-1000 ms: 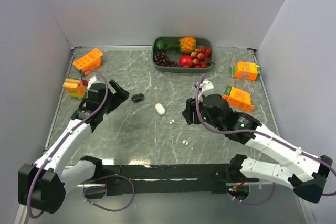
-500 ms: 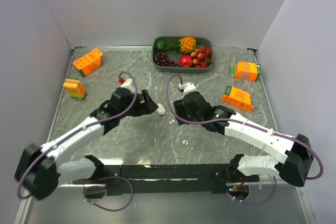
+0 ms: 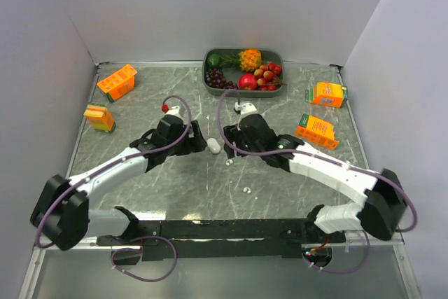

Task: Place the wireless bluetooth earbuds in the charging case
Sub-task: Pick up the charging case at the center of the board.

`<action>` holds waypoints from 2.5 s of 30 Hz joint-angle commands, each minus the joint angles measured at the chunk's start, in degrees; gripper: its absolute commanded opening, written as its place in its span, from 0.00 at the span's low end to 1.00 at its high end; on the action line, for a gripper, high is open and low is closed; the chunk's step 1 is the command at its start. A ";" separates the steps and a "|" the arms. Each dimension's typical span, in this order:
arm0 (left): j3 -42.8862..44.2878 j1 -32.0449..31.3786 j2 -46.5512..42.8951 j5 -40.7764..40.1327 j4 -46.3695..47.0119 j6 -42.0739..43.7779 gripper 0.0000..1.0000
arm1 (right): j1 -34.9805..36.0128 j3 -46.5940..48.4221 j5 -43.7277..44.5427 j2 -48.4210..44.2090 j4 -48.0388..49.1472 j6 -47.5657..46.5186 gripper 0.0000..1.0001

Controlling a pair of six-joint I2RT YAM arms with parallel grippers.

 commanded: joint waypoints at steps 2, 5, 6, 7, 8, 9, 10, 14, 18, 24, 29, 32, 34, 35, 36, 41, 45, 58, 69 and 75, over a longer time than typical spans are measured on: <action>-2.61 -0.02 -10.01 -7.74 -4.39 -4.73 0.96 | -1.16 8.53 -8.26 12.13 3.05 -1.69 0.77; -5.60 -0.02 -14.75 -6.77 -4.84 -6.75 0.96 | -1.25 12.31 -8.79 18.20 2.61 -2.57 0.78; -7.17 -0.02 -17.37 -6.25 -4.75 -7.19 0.96 | -1.33 13.36 -8.53 19.69 2.26 -3.01 0.78; -7.97 -0.02 -18.62 -5.90 -4.14 -7.54 0.96 | -1.34 15.11 -8.35 22.23 1.48 -3.19 0.79; -8.67 -0.02 -19.85 -5.46 -3.96 -7.63 0.96 | -1.34 16.26 -7.31 23.65 0.95 -3.37 0.79; -9.72 -0.02 -22.04 -5.54 -3.70 -7.46 0.96 | -1.51 17.40 -6.69 25.14 -0.10 -3.89 0.79; -10.00 -0.02 -22.84 -5.37 -3.96 -7.72 0.96 | -1.68 19.76 -6.42 27.85 -0.98 -4.16 0.79; -9.91 -0.10 -25.31 -6.77 -6.94 -7.19 0.96 | -2.39 22.25 -5.71 31.74 -2.14 -5.74 0.78; -10.52 -0.10 -27.33 -8.09 -8.09 -6.84 0.96 | -2.30 24.78 -5.19 34.99 -3.09 -7.06 0.77; -11.32 -0.02 -29.18 -7.92 -8.79 -6.75 0.96 | -2.48 26.46 -5.45 39.48 -3.01 -7.41 0.76; -11.67 -0.02 -30.05 -7.83 -9.14 -6.93 0.96 | -2.48 28.14 -4.58 42.29 -3.98 -8.37 0.74; -12.11 -0.02 -31.02 -7.74 -9.06 -7.10 0.96 | -2.48 28.23 -4.92 42.91 -3.80 -8.73 0.72; -12.37 -0.11 -31.29 -7.65 -8.79 -7.28 0.96 | -2.48 28.22 -5.19 43.35 -3.80 -8.90 0.70; -12.63 -0.02 -31.37 -7.57 -8.71 -7.37 0.97 | -2.56 28.23 -5.54 43.52 -3.80 -8.90 0.69; -12.55 -0.10 -31.29 -7.48 -8.71 -7.37 0.97 | -2.57 28.23 -5.63 43.79 -3.80 -8.99 0.68; -12.64 -0.10 -31.29 -7.39 -8.62 -7.37 0.97 | -2.39 26.12 -6.33 43.18 -2.66 -8.47 0.61; -12.55 -0.10 -31.20 -7.30 -8.35 -7.19 0.98 | -2.04 23.92 -6.68 42.21 -1.96 -8.11 0.56; -13.87 -0.10 -30.85 -5.98 -6.68 -7.63 0.99 | 2.88 14.61 -6.33 35.27 0.77 -7.32 0.44; -13.43 -0.11 -28.22 -6.51 -6.60 -6.84 0.97 | 6.75 10.47 -5.28 28.68 -1.43 -4.08 0.66; -11.50 -0.02 -23.83 -9.67 -7.65 -5.61 0.96 | 6.40 12.13 -3.87 20.17 -3.53 -4.68 0.76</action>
